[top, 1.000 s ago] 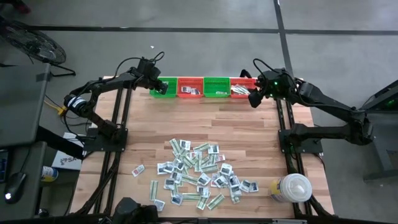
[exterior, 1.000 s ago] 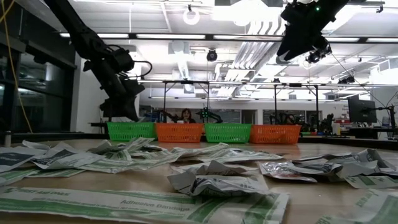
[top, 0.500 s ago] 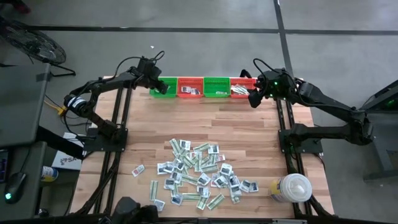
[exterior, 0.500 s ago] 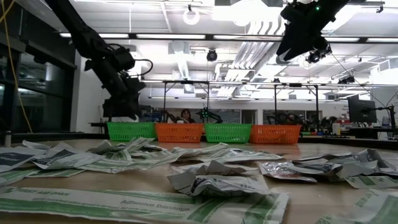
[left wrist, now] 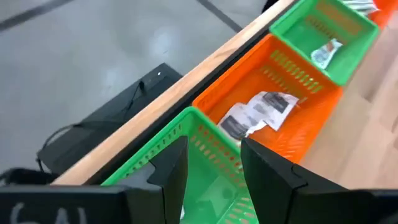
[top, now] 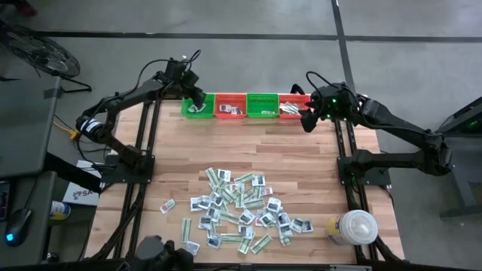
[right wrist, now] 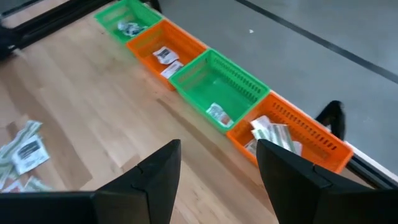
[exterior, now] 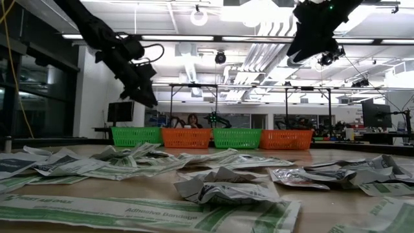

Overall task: Pick & Place First Aid Supplies
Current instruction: Put the gray towelette pack in the left orange bin

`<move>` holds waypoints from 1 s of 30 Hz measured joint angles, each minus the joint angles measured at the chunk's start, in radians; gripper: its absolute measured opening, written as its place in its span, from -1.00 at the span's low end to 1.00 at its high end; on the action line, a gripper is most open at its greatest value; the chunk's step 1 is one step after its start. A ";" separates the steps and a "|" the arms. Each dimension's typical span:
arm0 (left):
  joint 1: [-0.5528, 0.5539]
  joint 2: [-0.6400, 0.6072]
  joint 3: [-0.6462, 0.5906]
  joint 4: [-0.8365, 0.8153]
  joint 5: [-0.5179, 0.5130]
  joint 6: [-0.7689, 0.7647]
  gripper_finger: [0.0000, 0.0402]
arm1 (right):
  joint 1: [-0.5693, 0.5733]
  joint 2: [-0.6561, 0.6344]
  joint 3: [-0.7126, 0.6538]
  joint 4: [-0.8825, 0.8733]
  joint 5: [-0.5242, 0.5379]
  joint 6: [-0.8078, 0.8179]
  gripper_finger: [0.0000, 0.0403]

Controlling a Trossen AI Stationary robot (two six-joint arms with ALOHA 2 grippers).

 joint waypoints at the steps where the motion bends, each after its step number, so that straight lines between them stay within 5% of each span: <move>1: -0.001 -0.012 0.000 -0.004 0.002 0.006 -0.27 | 0.000 0.000 0.000 0.000 -0.011 -0.012 0.01; 13: -0.158 -0.161 0.000 -0.071 -0.109 0.022 -0.27 | 0.000 0.040 0.000 0.000 -0.160 -0.135 0.01; 18: -0.311 -0.203 -0.002 -0.100 -0.204 -0.010 -0.27 | 0.018 0.108 0.000 0.000 -0.265 -0.161 0.01; 30: -0.777 -0.232 -0.006 -0.237 -0.537 -0.259 -0.27 | 0.242 0.298 0.000 0.030 -0.303 -0.275 0.01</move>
